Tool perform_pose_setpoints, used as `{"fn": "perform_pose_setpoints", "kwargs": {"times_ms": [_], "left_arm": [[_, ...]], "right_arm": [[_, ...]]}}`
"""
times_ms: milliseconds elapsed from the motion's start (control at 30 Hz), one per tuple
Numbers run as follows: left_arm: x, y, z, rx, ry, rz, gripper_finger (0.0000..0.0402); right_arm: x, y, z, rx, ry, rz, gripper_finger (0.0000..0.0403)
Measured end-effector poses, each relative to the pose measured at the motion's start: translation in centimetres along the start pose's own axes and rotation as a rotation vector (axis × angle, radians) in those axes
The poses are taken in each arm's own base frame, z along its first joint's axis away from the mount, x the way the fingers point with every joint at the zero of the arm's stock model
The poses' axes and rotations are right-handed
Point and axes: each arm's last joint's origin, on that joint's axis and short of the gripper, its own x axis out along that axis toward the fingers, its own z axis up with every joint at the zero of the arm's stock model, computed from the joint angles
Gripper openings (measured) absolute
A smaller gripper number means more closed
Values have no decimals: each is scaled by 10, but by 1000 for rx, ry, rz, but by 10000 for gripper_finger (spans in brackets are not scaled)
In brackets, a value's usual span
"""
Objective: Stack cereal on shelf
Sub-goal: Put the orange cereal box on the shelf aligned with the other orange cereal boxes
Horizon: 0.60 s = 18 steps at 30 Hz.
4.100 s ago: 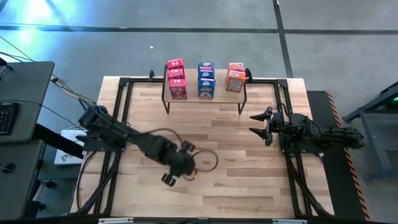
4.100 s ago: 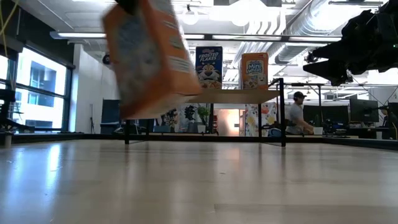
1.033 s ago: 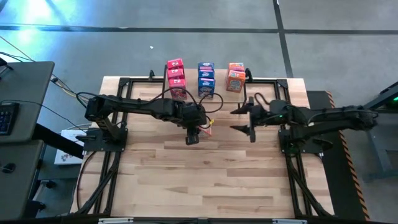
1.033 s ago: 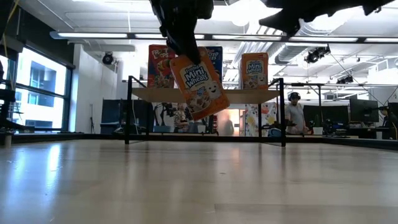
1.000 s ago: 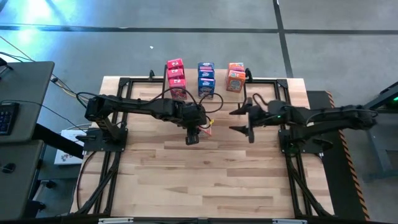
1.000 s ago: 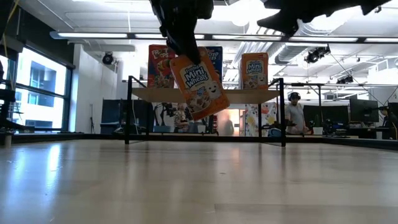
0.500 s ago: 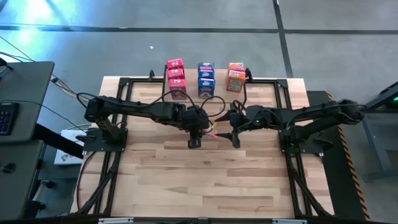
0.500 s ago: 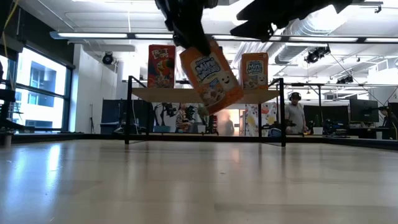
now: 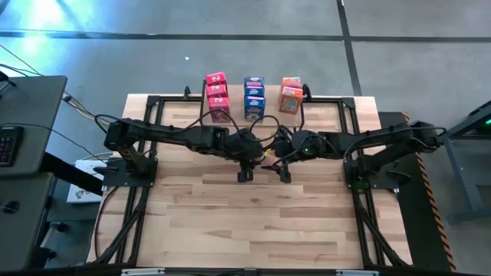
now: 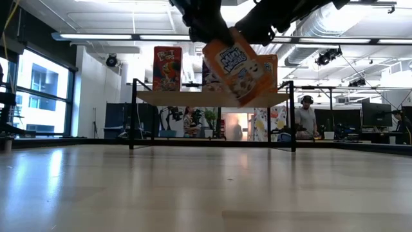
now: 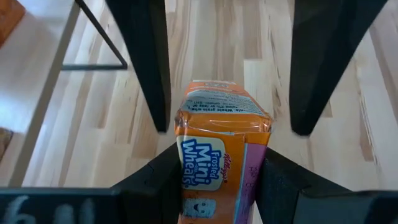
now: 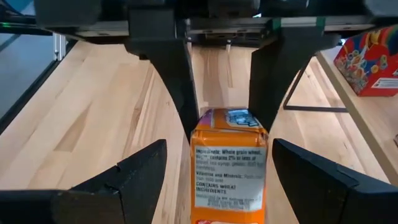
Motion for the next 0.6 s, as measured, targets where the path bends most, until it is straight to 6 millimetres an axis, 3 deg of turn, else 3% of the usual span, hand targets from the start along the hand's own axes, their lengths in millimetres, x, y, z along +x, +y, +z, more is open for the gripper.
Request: {"fn": "perform_pose_setpoints", "kwargs": {"times_ms": [300,600], "left_arm": [[0,0,3,13,-30,0,149],[0,0,3,12,-31,-1,149]], "right_arm": [[0,-1,0,3,2,-17,277],[0,-1,-1,4,9,-17,208]]}}
